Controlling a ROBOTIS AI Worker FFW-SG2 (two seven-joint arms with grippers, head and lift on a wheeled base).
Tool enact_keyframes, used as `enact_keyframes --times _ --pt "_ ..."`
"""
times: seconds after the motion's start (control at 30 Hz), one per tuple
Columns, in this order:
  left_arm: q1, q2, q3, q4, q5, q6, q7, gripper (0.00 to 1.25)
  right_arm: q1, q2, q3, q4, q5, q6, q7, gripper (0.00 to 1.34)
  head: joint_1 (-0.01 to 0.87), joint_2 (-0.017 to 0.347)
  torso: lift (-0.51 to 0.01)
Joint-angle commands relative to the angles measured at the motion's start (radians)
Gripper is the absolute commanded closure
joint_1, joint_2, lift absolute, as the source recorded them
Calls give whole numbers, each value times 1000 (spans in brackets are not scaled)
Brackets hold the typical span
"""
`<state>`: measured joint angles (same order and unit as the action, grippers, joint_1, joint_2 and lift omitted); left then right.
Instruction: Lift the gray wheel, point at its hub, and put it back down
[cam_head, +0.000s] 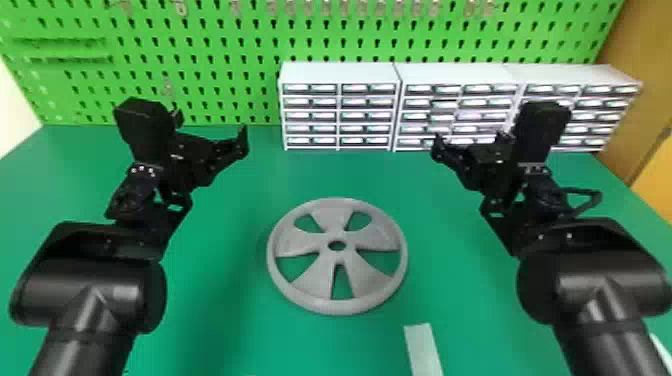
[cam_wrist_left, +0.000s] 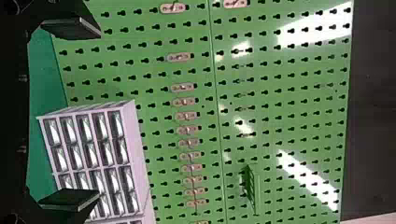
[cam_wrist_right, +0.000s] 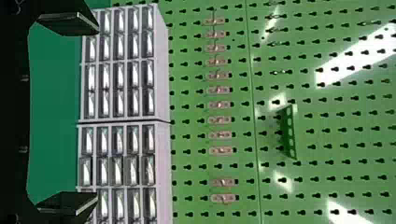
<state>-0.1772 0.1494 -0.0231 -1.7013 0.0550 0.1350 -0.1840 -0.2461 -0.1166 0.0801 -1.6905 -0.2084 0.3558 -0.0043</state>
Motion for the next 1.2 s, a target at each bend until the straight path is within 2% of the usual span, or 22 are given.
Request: enact_keyframes --times 0.0,0.43,0.6,0.77,0.9,1.17 --pt "-1 -1 -1 0 -1 2 0 88 -18 0 0 -55 11 143 0 58 692 48 -88" --pt "-2 1 -1 -1 -3 5 -8 88 -73 9 3 -139 44 451 0 61 692 48 -88" --pt "-4 1 -1 -1 -4 9 -12 88 -104 3 18 -149 52 542 0 73 692 48 -88" --pt "-5 -1 -1 -1 -7 17 -18 88 -157 -3 44 -149 73 693 0 73 692 48 -88" --pt "-8 1 -1 -3 -9 25 -23 88 -188 -3 66 -144 95 761 0 73 692 48 -88" --pt "-8 1 -1 -8 -17 43 -28 88 -245 2 75 -63 57 847 1 73 692 48 -88"
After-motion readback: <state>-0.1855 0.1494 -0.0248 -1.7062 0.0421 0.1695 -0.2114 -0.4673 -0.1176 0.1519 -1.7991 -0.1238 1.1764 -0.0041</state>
